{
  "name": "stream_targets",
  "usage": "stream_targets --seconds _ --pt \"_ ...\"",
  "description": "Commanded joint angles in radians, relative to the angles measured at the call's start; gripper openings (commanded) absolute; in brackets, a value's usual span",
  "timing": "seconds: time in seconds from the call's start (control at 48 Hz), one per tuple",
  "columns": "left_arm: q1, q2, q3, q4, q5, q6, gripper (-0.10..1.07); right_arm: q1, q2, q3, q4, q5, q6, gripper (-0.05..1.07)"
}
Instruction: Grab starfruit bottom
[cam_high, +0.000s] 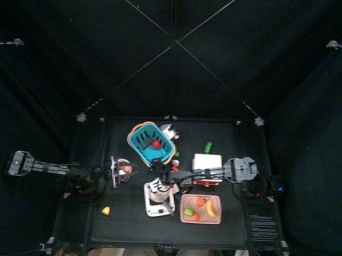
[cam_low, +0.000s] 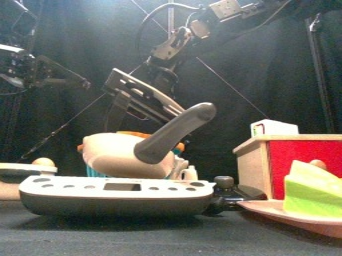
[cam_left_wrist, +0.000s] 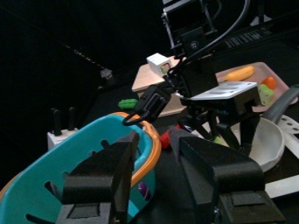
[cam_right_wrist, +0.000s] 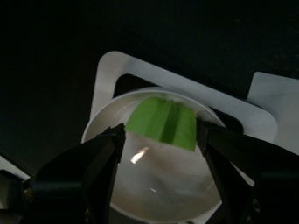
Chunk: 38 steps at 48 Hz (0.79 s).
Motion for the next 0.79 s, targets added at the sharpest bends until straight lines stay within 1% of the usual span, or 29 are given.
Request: stream_targets --seconds 0.0,0.062,0.292,0.354,0.521,0.771 --pt "0.002 0.002 -0.012 0.000 -0.005 0.002 0.76 -0.002 -0.018 -0.026 -0.002 -0.002 0.000 0.91" --pt "0.002 0.002 -0.012 -0.002 -0.005 0.002 0.76 -0.002 -0.014 -0.028 -0.002 -0.002 0.000 0.88" --pt "0.002 0.002 -0.012 -0.002 -0.005 0.002 0.76 0.000 -0.009 -0.034 -0.002 0.005 0.002 0.69" --pt "0.002 0.002 -0.012 -0.002 -0.005 0.002 0.76 0.003 -0.011 -0.043 -0.002 0.012 0.002 0.67" --pt "0.002 0.002 -0.012 0.000 -0.005 0.000 0.76 0.023 -0.011 -0.097 -0.025 0.051 0.002 0.65" --pt "0.002 0.002 -0.012 -0.002 0.006 0.000 0.76 0.055 0.015 -0.192 -0.054 0.149 -0.002 0.65"
